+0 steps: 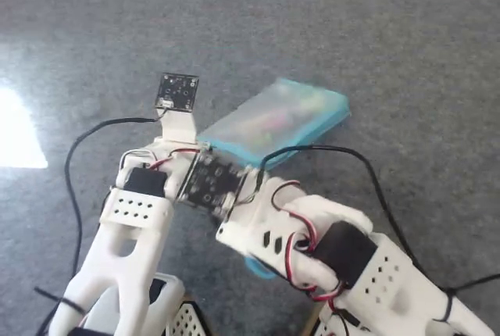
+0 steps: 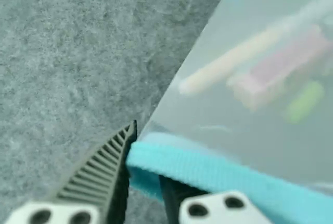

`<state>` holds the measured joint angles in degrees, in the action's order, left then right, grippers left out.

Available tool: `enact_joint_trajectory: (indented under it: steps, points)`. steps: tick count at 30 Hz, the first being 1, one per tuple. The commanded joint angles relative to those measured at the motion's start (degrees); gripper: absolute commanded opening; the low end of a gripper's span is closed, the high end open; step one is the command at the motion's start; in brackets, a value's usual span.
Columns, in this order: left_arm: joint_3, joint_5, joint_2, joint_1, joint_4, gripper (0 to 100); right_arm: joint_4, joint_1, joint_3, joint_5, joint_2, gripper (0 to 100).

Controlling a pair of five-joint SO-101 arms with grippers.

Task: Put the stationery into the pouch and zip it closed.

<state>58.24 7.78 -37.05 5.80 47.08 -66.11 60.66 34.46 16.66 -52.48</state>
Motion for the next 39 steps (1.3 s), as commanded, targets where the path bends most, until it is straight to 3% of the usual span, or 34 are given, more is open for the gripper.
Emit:
enact_joint_trajectory:
  steps: [1,7,15,25,28,31,34,39]
  points:
    - [-2.86,0.18,-1.41,2.9,0.09,1,3.47,5.23,-5.01,1.23,-2.33,0.6]
    - [-1.8,0.18,-1.05,4.84,-1.93,1,0.13,5.85,-13.8,1.23,-1.89,0.6]
    - [-4.79,0.53,8.97,7.3,-5.36,1,-3.65,18.68,-20.66,1.32,2.86,0.6]
    - [-6.9,0.62,11.96,7.65,-5.63,1,-4.97,18.07,-21.8,2.55,-0.92,0.6]
    - [-7.43,0.62,11.87,6.15,-4.84,1,-9.71,15.34,-22.33,2.55,-0.04,5.5]
    - [-10.42,0.53,11.87,2.37,-0.88,1,-14.81,9.45,-22.33,3.43,0.66,22.4]
    - [-13.41,0.18,12.04,-1.05,2.64,1,-18.68,3.74,-20.57,9.67,0.04,36.2]
    - [-16.57,-1.93,11.96,-3.87,7.21,1,-17.71,-4.0,-9.67,14.51,-3.12,38.3]
